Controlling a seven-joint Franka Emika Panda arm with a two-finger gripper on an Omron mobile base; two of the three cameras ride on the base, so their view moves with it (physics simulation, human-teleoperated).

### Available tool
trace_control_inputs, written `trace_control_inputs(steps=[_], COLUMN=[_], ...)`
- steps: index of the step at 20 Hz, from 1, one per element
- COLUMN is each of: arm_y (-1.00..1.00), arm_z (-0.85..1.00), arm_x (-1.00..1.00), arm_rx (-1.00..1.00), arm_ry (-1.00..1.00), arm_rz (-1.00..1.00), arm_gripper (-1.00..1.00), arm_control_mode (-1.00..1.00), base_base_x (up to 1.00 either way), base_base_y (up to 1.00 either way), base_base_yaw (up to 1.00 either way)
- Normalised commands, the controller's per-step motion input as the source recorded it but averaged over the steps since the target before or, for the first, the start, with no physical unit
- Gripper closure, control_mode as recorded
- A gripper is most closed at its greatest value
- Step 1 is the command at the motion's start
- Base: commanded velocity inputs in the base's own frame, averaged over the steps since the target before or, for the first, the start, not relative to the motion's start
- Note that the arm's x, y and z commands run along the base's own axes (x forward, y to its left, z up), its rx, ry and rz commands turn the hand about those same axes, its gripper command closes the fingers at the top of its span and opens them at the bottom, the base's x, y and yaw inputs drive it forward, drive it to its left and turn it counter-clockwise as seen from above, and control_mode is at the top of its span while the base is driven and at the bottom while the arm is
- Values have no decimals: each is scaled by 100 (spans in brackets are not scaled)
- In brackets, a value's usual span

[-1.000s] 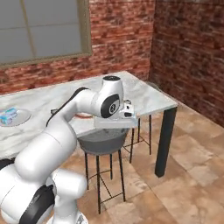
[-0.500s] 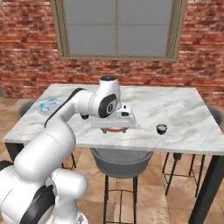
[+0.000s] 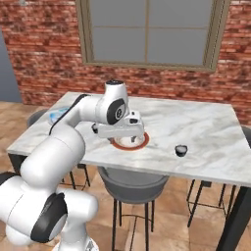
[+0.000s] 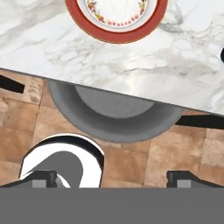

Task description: Place two yogurt containers on each plate.

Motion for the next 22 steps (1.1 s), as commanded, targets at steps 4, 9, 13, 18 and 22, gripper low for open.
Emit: trace_control_inputs(steps=[4, 9, 13, 18, 22], arm_y=[0, 0, 0, 0, 0], arm_z=[0, 0, 0, 0, 0], arm_x=[0, 0, 0, 0, 0], arm_rx=[0, 0, 0, 0, 0], arm_ry=[0, 0, 0, 0, 0], arm_rz=[0, 0, 0, 0, 0], arm_gripper=[-100, -100, -100, -100, -100], arm_control_mode=[100, 100, 100, 100, 100], base_base_x=[23, 43, 56, 63, 70], base_base_y=[-46, -29, -28, -22, -12], base_base_yaw=[-5, -1, 0, 0, 0])
